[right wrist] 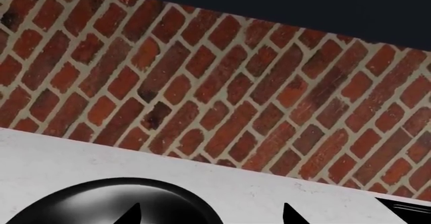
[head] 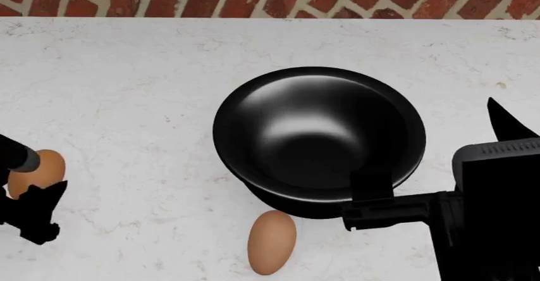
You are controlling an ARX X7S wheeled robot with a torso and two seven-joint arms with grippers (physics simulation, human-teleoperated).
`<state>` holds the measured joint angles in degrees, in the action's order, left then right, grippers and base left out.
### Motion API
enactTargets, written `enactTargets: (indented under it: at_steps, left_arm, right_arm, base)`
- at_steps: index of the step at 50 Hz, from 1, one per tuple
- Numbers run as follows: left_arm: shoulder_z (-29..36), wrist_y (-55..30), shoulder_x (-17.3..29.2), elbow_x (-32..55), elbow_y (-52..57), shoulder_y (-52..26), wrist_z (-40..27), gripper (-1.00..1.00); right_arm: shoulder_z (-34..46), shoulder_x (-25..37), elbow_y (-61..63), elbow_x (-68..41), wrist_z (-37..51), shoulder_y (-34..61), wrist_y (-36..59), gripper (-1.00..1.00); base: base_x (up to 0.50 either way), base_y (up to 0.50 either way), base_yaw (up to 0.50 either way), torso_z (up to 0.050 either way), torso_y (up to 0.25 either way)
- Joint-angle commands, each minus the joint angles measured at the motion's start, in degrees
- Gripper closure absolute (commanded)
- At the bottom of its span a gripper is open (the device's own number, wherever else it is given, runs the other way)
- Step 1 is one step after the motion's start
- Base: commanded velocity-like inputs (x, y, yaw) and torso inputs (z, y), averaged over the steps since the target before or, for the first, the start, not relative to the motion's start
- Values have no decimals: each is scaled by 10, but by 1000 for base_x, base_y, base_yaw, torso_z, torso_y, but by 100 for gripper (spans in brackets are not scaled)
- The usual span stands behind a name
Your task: Place the eggs and milk next to the bowl.
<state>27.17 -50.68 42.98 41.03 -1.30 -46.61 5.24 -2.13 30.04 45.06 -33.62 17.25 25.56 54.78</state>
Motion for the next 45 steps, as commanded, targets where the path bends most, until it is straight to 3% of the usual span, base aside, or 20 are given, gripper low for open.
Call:
enactTargets:
  at_steps: [1,45]
  left_arm:
    - [44,-20,-21,7,21,-30,30,100]
    - [158,-8,-143,-45,-44,-115,96,100]
  right_arm:
    - [-4,2,8,-6,5,-1,6,-100]
    - [-11,9,20,-24,23,-5,21,-100]
  base:
    - [0,0,0,0,0]
    - [0,0,0,0,0]
